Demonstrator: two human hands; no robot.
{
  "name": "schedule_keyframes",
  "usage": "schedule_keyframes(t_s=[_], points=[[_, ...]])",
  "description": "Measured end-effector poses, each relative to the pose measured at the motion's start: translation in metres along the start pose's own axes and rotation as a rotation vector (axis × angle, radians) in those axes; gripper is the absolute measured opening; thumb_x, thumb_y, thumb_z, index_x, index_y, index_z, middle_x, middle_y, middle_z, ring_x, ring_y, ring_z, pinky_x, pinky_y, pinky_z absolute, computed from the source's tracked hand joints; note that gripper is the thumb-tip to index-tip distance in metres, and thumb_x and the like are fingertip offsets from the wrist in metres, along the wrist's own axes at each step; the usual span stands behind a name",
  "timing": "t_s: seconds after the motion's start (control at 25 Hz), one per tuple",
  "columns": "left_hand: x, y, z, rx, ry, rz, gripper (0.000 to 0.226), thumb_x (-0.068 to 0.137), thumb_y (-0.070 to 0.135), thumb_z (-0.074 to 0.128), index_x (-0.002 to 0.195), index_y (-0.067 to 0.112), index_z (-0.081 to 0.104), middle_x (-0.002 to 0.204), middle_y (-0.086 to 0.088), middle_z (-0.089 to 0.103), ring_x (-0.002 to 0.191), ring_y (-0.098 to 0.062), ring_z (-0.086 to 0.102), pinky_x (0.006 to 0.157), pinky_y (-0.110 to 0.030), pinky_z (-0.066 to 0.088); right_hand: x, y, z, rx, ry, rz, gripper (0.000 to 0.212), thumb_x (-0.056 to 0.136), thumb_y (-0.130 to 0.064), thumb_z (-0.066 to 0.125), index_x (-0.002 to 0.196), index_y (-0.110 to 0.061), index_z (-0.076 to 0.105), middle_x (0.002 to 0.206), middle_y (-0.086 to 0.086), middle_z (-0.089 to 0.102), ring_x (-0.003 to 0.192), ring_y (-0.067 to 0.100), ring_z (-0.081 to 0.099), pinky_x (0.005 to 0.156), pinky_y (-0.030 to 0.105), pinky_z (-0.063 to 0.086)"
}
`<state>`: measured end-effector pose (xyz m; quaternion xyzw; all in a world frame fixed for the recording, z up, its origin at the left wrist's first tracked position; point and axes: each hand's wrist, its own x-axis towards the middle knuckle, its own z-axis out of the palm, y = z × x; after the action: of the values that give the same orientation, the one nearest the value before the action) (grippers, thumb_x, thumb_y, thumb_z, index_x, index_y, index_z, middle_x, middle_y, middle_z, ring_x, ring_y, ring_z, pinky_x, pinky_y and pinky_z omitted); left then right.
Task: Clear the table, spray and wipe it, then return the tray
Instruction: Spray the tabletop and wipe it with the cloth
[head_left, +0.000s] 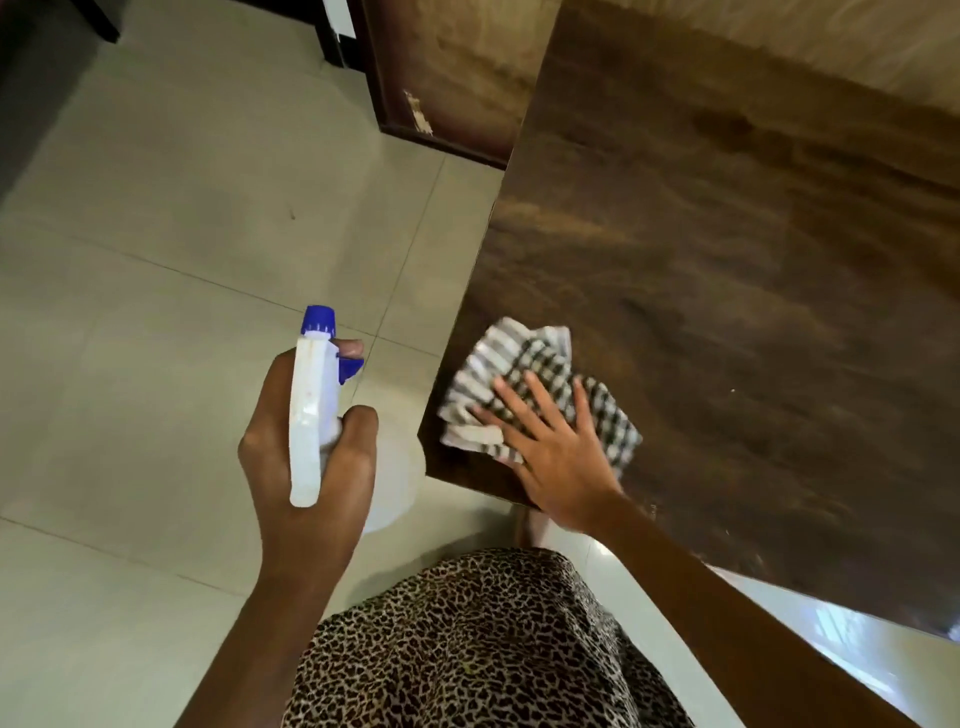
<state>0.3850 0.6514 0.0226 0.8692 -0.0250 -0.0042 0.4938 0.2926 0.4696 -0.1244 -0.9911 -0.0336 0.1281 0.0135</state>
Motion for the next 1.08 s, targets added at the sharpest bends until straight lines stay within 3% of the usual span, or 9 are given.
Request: schedule_keyframes(t_s=[0.12,0.28,0.44,0.6,0.72,0.84,0.92,1.0,1.08], points=[[0.008,0.010,0.015,-0.001,-0.001,-0.014,0.030,0.071,0.006,0.053,0.100,-0.001,0.055,0.075,0.016,0.046,0.066,0.005,0.051,0.056,-0.003,0.039,-0.014,0.045,0.001,0.060,-0.002,0.165,0.054,0.093,-0.047,0.022,0.146,-0.035,0.017,0.155,-0.003,0.022,0.143,0.024,0.014,0.107,0.066,0.015],[0.017,0.017,0.026,0.001,0.005,0.021,0.030,0.070,0.004,0.053,0.098,-0.009,0.054,0.075,0.004,0.044,0.067,0.007,0.050,0.059,0.000,0.036,0.090,0.073,-0.031,0.287,-0.030,0.533,0.050,0.098,-0.049,0.016,0.147,-0.038,0.012,0.157,-0.009,-0.010,0.144,0.023,-0.014,0.108,0.063,-0.010],[0.024,0.023,0.044,-0.003,0.064,0.030,0.025,0.070,-0.003,0.052,0.095,-0.004,0.054,0.078,0.010,0.047,0.069,0.006,0.049,0.063,-0.003,0.036,0.161,0.043,-0.055,0.163,-0.063,0.231,0.052,0.099,-0.046,0.020,0.148,-0.035,0.007,0.157,-0.002,-0.016,0.142,0.029,-0.017,0.108,0.062,-0.012],[0.028,0.025,0.066,0.024,0.093,0.070,0.028,0.072,-0.004,0.053,0.099,-0.011,0.052,0.085,-0.004,0.047,0.071,-0.002,0.044,0.066,-0.003,0.037,0.115,0.048,-0.043,0.113,-0.029,0.029,0.054,0.099,-0.043,0.022,0.146,-0.039,-0.004,0.158,-0.007,-0.007,0.144,0.023,-0.012,0.111,0.057,-0.010],[0.032,0.028,0.085,0.021,0.079,0.083,0.033,0.073,-0.003,0.056,0.104,-0.012,0.052,0.091,-0.005,0.050,0.078,-0.002,0.043,0.069,0.000,0.038,0.053,0.108,-0.016,0.172,0.027,0.299,0.056,0.094,-0.046,0.017,0.147,-0.037,0.003,0.155,-0.013,-0.003,0.144,0.018,-0.007,0.113,0.058,-0.002],[0.035,0.032,0.103,-0.028,0.024,0.110,0.036,0.074,-0.002,0.056,0.108,-0.012,0.052,0.098,-0.007,0.054,0.087,-0.002,0.047,0.075,0.001,0.038,-0.014,0.173,-0.002,0.301,0.036,0.753,0.052,0.097,-0.043,0.027,0.145,-0.023,0.031,0.155,-0.013,-0.003,0.144,0.016,-0.006,0.113,0.057,-0.003],[0.037,0.030,0.112,-0.084,-0.013,0.107,0.039,0.075,0.000,0.054,0.111,-0.012,0.052,0.104,-0.012,0.058,0.094,-0.003,0.050,0.081,0.000,0.038,-0.033,0.186,-0.005,0.428,0.055,1.032,0.048,0.099,-0.039,0.031,0.144,-0.021,0.033,0.157,-0.009,-0.001,0.145,0.020,-0.007,0.113,0.058,-0.004],[0.037,0.028,0.115,-0.097,-0.017,0.117,0.038,0.075,0.000,0.053,0.112,-0.010,0.052,0.106,-0.014,0.060,0.095,-0.003,0.052,0.083,-0.001,0.037,-0.028,0.170,-0.010,0.452,0.062,1.118,0.048,0.100,-0.038,0.030,0.145,-0.022,0.031,0.158,-0.006,-0.004,0.145,0.022,-0.009,0.112,0.059,-0.004],[0.036,0.028,0.117,-0.099,-0.033,0.158,0.036,0.075,-0.001,0.052,0.110,-0.008,0.052,0.103,-0.010,0.059,0.089,0.002,0.052,0.082,-0.001,0.036,-0.008,0.145,-0.014,0.392,0.044,1.001,0.046,0.099,-0.038,0.031,0.143,-0.024,0.033,0.158,-0.005,-0.008,0.144,0.023,-0.013,0.112,0.058,-0.007]])
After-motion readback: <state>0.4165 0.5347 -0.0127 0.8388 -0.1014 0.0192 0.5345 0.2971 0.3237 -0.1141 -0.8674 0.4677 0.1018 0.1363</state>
